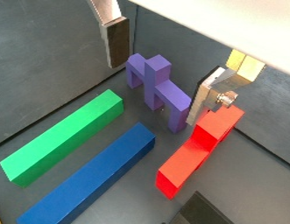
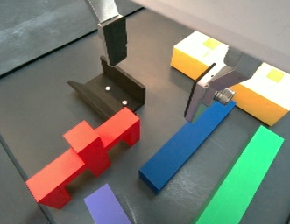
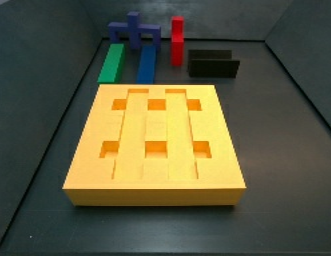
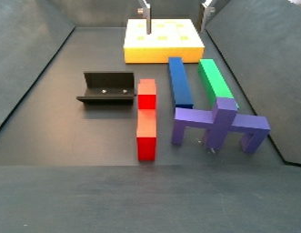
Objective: Pick up the green object. Move up. Move to above the board. Insert the green object.
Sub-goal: Pick up the green object.
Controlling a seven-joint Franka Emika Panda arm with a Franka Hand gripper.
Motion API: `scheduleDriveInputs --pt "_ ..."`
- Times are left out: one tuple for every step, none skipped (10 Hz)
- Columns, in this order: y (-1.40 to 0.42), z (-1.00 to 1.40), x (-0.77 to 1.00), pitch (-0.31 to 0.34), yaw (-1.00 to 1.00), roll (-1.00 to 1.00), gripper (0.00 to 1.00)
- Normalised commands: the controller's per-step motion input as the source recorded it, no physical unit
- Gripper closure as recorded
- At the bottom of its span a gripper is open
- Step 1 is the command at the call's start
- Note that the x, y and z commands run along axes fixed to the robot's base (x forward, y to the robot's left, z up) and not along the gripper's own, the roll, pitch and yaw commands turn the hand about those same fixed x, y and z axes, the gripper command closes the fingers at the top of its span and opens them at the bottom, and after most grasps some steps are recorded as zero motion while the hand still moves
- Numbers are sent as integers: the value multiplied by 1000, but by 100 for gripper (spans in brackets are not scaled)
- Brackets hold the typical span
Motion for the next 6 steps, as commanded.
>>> scheduleDriveInputs --pt "0 -17 0 0 0 16 0" --pt "-69 -91 0 7 0 26 0" --pt "-111 -137 0 -43 0 -41 0" --pt "-311 -203 -189 -80 0 0 0" --pt "-529 -254 -329 -83 0 -43 0" --pt "-631 -246 -283 -59 0 0 0"
